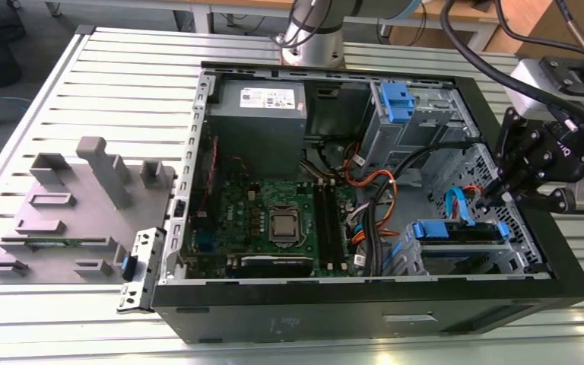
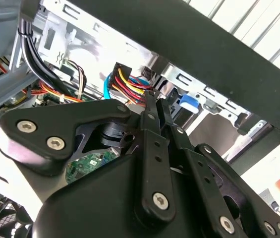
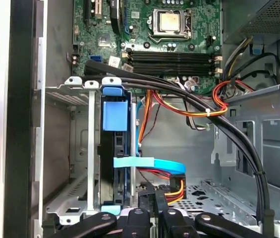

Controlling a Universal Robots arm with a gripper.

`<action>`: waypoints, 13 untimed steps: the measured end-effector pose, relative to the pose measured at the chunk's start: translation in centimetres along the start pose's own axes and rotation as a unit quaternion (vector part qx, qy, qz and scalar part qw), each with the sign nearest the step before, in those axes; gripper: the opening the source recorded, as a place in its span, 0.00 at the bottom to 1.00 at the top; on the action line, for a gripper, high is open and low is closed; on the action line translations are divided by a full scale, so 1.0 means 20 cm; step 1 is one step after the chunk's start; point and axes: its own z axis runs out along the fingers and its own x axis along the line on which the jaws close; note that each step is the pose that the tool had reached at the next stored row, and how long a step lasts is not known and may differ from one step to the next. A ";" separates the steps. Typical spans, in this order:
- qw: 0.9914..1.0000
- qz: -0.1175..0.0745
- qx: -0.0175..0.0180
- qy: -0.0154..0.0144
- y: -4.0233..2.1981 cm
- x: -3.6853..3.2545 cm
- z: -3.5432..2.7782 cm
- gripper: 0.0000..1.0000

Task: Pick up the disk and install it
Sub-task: 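Insert the second disk wire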

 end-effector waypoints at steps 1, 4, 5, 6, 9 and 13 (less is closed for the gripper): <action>1.000 0.000 0.000 0.000 0.003 0.006 0.000 0.16; 1.000 0.000 0.000 0.000 0.009 0.028 0.000 0.16; 1.000 0.000 0.000 0.000 0.009 0.035 -0.001 0.16; 1.000 0.000 0.000 0.000 0.010 0.044 -0.001 0.16; 1.000 0.000 0.000 0.000 0.011 0.064 -0.001 0.16; 1.000 0.000 0.000 0.000 0.011 0.068 -0.001 0.16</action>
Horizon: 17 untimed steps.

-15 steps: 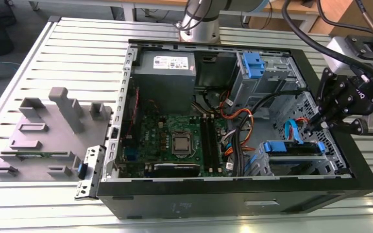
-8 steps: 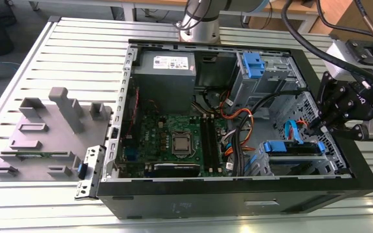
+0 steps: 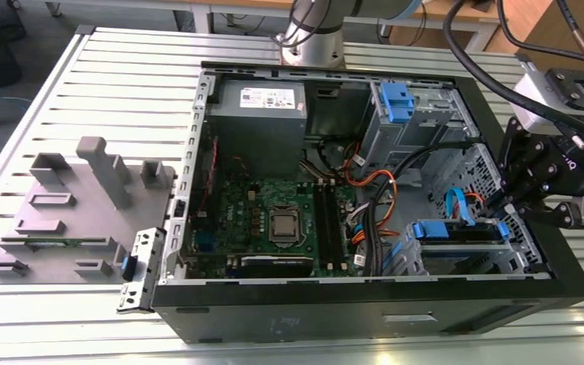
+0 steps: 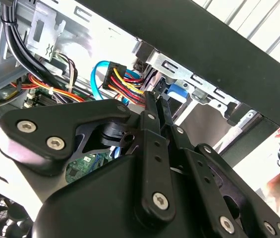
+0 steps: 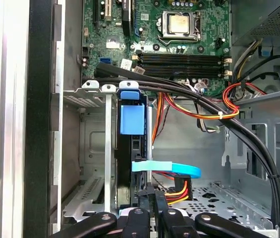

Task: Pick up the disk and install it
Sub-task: 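Insert the second disk wire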

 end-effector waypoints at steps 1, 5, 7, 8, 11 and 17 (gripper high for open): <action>1.000 0.000 0.000 0.000 0.000 0.000 0.000 0.16; 1.000 0.000 0.000 0.000 0.000 0.006 0.000 0.16; 1.000 0.000 0.000 0.000 0.000 0.013 -0.001 0.16; 1.000 0.000 0.000 0.000 0.000 0.017 -0.001 0.16; 1.000 0.000 0.000 0.000 0.000 0.029 -0.001 0.16; 1.000 0.000 0.000 0.000 0.000 0.039 -0.001 0.16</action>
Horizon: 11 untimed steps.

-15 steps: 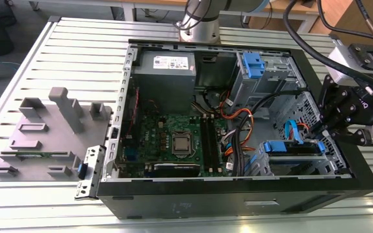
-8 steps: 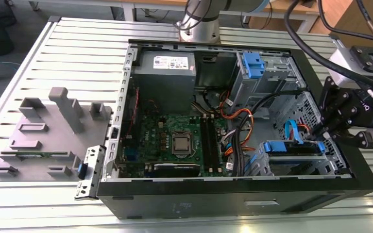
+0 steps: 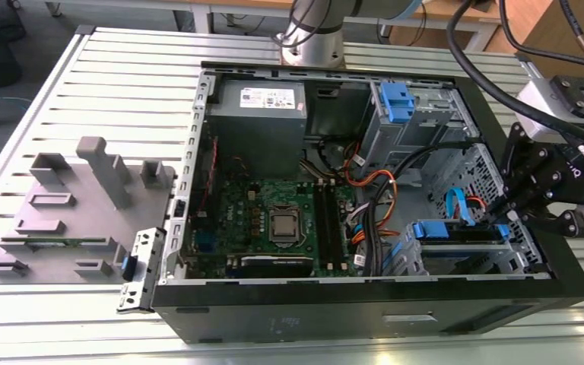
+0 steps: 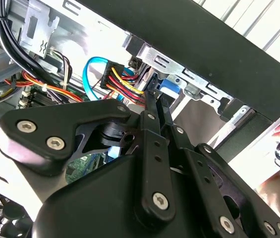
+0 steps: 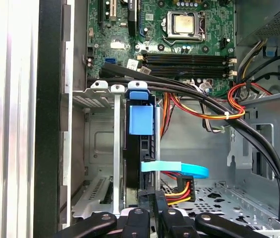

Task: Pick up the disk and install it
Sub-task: 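Insert the second disk wire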

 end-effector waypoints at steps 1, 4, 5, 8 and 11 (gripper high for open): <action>1.000 0.000 0.000 0.000 0.000 0.000 0.000 0.16; 1.000 0.000 0.000 0.000 0.000 0.000 0.000 0.16; 1.000 0.000 0.000 0.000 0.001 0.000 0.000 0.16; 1.000 0.000 0.000 0.000 0.005 0.001 0.001 0.16; 1.000 0.000 0.000 0.000 0.005 0.000 0.001 0.16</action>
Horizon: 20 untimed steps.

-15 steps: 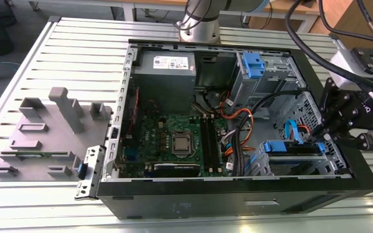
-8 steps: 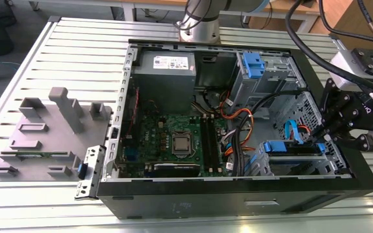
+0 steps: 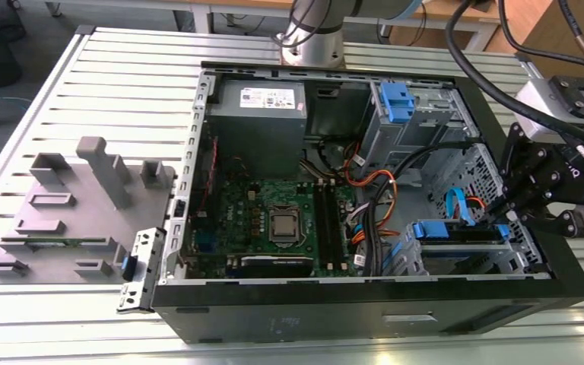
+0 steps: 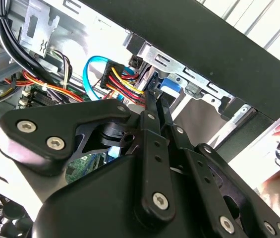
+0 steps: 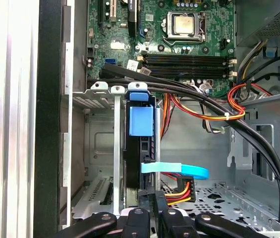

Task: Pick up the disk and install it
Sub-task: 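Insert the second disk wire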

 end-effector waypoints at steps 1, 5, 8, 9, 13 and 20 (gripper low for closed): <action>1.000 0.000 0.000 0.000 0.000 0.000 0.000 0.16; 1.000 0.000 0.000 0.000 0.000 0.000 0.004 0.16; 1.000 0.000 0.000 0.000 0.000 0.000 0.004 0.16; 1.000 0.000 0.000 0.000 0.000 0.000 0.005 0.16; 1.000 0.000 0.000 0.000 0.000 0.000 0.006 0.16; 1.000 0.000 0.000 0.000 0.001 0.008 0.008 0.16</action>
